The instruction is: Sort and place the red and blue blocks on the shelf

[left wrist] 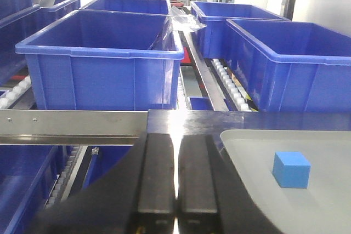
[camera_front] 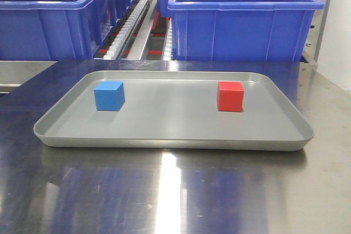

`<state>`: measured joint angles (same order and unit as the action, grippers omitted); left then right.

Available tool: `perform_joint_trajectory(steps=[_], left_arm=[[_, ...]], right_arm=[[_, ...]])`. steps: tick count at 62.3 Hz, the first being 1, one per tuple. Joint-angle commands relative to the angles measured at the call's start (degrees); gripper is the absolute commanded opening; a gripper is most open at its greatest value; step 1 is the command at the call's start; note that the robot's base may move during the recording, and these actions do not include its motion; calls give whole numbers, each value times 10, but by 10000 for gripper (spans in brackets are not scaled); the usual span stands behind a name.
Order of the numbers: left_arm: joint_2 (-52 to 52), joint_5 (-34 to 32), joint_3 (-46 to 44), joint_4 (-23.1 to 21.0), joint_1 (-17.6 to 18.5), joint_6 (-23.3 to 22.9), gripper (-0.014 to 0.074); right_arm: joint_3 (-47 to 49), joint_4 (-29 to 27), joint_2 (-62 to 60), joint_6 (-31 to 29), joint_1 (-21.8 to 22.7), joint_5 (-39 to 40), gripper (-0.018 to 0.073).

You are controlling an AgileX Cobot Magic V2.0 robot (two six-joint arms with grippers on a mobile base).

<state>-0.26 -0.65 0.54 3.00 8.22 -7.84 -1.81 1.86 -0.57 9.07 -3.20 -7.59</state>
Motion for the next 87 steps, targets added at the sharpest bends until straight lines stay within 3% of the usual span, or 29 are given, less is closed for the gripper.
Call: perform_joint_trajectory(steps=[1,25,40,58,76,87], left_arm=[[-13,-49,17,0,2,0,123],[-13,-49,17,0,3,0,123],[-13,-49,17,0,3,0,123],[-13,-49,17,0,3,0,123],[-13,-49,17,0,3,0,123],[-13,-49,17,0,3,0,123]], right_arm=[[0,10,-10,-2,0,54,49],[0,10,-2,-2,0,76,49],[48,-9,163,-2,0,76,49],[214,-10,395,-2,0,50,49],[418,-14,566,-2,0,-101,49],[500,-14,627,-2,-4,-152,49]])
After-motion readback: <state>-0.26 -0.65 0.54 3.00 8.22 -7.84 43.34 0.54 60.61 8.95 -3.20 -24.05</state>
